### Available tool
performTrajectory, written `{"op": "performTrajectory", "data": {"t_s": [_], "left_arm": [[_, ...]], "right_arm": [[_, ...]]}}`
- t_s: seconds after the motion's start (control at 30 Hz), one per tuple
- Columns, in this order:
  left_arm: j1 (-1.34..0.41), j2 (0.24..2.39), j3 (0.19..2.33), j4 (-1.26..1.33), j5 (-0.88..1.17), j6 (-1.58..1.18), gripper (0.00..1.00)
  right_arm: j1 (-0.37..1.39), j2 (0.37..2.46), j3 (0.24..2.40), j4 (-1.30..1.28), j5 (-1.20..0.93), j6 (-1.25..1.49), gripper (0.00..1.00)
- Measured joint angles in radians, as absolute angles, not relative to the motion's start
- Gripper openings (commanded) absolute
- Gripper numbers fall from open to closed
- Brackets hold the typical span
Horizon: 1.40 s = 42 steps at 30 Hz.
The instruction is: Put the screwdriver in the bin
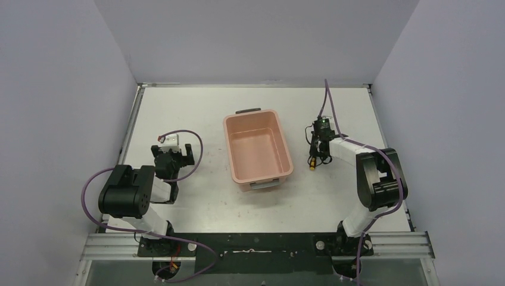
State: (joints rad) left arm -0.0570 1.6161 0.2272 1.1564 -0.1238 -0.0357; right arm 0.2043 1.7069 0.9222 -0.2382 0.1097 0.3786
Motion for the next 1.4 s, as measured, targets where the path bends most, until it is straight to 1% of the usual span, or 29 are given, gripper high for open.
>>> {"op": "performTrajectory", "data": {"t_s": [0.13, 0.27, 0.4, 0.6, 0.8, 0.97, 1.1, 1.23, 1.4], "left_arm": [[-0.057, 1.616, 0.227, 1.156, -0.124, -0.036, 0.97], [-0.057, 1.616, 0.227, 1.156, -0.124, -0.036, 0.97], [-0.057, 1.616, 0.227, 1.157, -0.123, -0.036, 0.97], [-0.057, 1.616, 0.227, 1.157, -0.124, -0.036, 0.97], [-0.057, 1.616, 0.227, 1.157, -0.124, -0.036, 0.97], [-0.057, 1.616, 0.227, 1.157, -0.123, -0.036, 0.97], [-0.057, 1.616, 0.227, 1.157, -0.123, -0.036, 0.97], [-0.057, 1.616, 0.227, 1.156, -0.124, -0.036, 0.97], [-0.057, 1.616, 0.227, 1.157, -0.124, -0.036, 0.97]], "right_arm": [[0.204, 1.686, 0.918, -0.276, 0.107, 0.371, 0.0], [0.204, 1.64, 0.967, -0.434, 0.097, 0.342, 0.0], [0.204, 1.567, 1.131, -0.603, 0.092, 0.305, 0.0], [0.204, 1.438, 1.395, -0.78, 0.098, 0.274, 0.0], [0.232, 1.367, 1.605, -0.883, 0.121, 0.281, 0.0], [0.369, 1.34, 1.652, -0.883, 0.153, 0.323, 0.0], [0.569, 1.362, 1.652, -0.847, 0.196, 0.356, 0.0], [0.728, 1.441, 1.652, -0.785, 0.215, 0.368, 0.0], [0.796, 1.598, 1.638, -0.732, 0.215, 0.374, 0.0]]}}
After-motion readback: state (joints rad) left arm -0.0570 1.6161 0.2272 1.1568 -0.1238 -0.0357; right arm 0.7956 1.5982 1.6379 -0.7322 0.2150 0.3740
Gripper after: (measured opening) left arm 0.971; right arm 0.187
